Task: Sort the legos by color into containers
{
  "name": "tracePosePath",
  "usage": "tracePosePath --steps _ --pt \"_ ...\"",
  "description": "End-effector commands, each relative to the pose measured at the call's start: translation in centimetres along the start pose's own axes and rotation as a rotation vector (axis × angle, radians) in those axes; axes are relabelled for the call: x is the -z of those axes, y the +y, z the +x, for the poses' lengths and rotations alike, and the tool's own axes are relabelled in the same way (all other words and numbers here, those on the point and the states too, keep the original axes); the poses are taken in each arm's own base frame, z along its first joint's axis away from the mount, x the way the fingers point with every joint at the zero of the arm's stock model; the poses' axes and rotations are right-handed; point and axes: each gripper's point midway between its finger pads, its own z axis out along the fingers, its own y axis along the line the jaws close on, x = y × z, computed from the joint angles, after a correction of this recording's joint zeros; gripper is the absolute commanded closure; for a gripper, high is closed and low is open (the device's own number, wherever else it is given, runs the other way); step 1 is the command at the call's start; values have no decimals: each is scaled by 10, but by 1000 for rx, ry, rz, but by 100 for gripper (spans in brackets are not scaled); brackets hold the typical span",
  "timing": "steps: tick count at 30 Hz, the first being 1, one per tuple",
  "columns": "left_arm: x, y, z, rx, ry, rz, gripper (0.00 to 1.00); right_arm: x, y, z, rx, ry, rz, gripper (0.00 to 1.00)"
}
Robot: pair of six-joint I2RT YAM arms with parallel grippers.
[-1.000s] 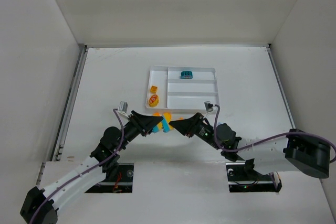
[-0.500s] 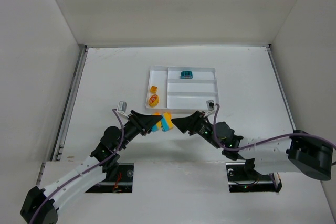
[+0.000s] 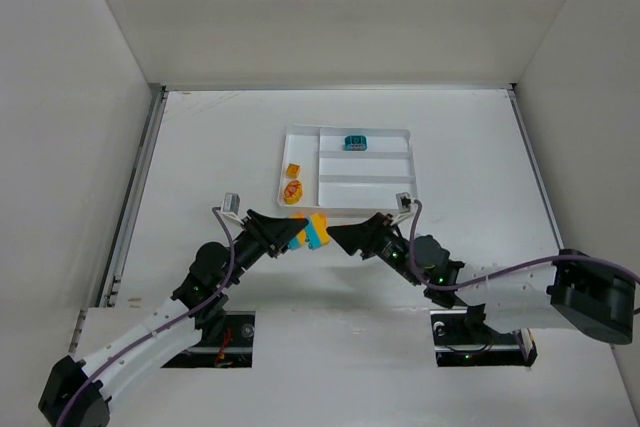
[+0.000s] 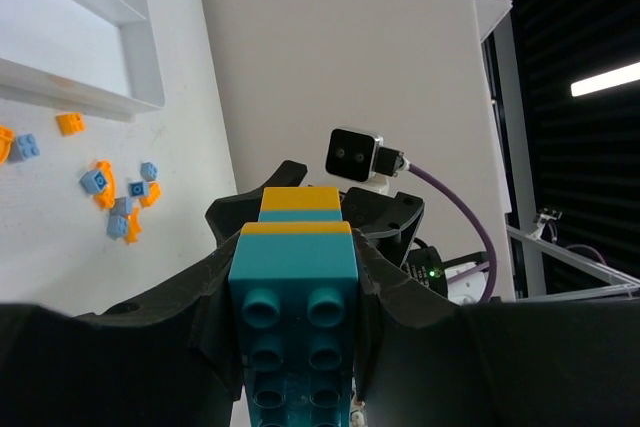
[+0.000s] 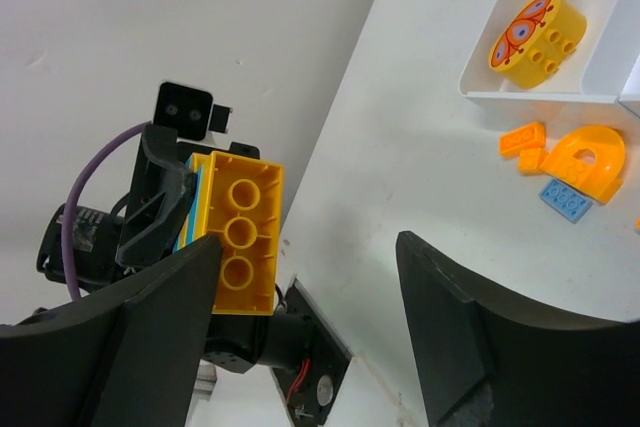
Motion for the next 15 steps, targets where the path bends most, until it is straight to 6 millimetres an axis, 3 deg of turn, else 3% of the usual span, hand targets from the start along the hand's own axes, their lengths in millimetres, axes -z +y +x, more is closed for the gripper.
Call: tracePosePath --steps 1,8,11,15 --pt "5 12 5 -3 7 13 94 6 37 -19 -53 -71 -128 20" --pt "7 4 5 43 6 54 94 16 51 -29 -85 -110 -200 16" --pt "7 3 5 55 7 61 94 19 63 -26 -86 -104 -241 16" --pt "8 0 5 72 7 79 94 12 64 -18 -75 -80 -230 16"
